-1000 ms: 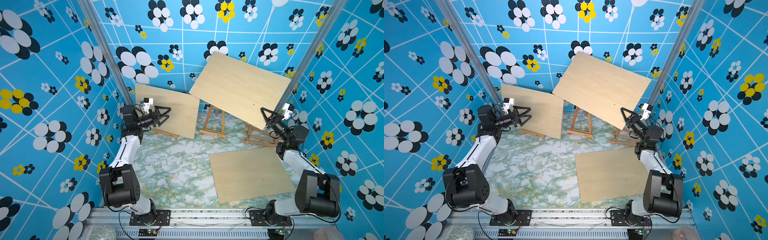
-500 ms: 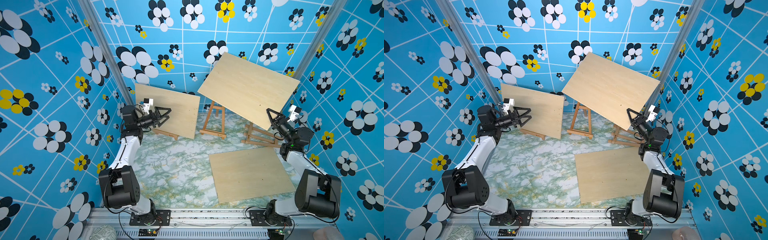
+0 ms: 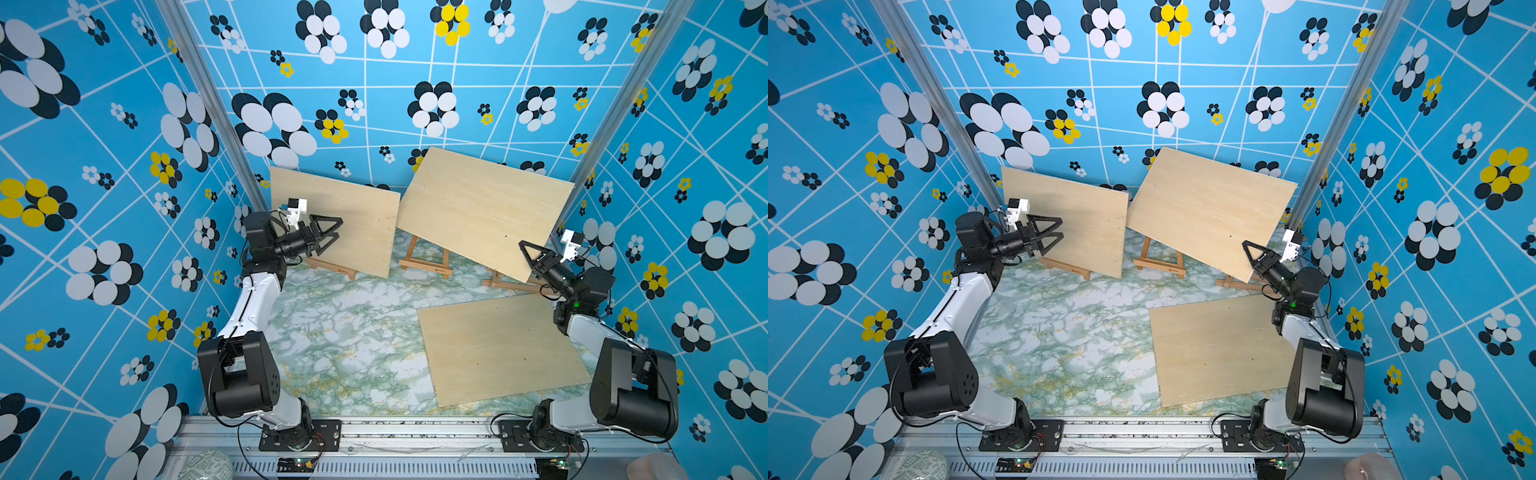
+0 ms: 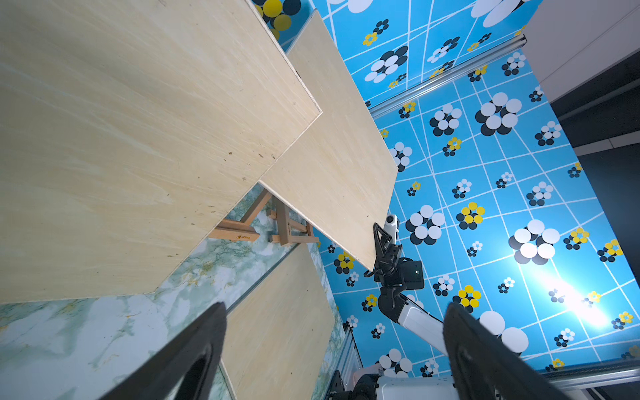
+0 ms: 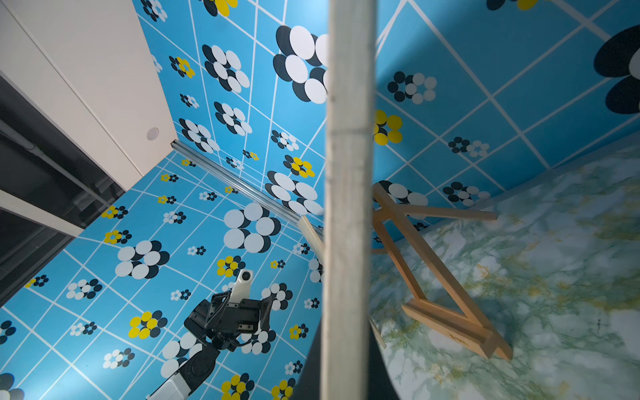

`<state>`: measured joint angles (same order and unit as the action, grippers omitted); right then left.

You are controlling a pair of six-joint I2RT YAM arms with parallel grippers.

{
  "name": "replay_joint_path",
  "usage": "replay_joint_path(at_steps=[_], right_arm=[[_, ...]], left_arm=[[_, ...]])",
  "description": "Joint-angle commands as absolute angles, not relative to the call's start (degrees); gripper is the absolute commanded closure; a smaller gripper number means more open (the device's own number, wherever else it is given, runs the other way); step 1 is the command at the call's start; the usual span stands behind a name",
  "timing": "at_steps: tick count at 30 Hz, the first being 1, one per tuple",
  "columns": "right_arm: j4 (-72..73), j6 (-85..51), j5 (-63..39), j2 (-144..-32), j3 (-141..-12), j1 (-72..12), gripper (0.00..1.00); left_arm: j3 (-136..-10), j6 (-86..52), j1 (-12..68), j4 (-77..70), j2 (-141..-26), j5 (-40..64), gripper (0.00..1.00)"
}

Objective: Assemble the easel
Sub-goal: Place the drawing board on the easel.

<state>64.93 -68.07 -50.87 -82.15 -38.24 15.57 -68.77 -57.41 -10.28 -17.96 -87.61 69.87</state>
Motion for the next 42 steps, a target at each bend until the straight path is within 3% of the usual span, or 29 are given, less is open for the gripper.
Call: replay_joint_path(at_steps=[1,42], right_arm=[[80.55,-63.16,-50.50,-77.28,-40.12,15.21,1.00],[80.57,-41.90,-53.73,-84.00,-39.74,12.03,1.00]], left_arm=[[-68.03,-57.67,-10.47,-20.40,-86.31,71.05,0.01],[-65.21,-67.88,-10.21,-34.61,-89.44,71.39,0.01]])
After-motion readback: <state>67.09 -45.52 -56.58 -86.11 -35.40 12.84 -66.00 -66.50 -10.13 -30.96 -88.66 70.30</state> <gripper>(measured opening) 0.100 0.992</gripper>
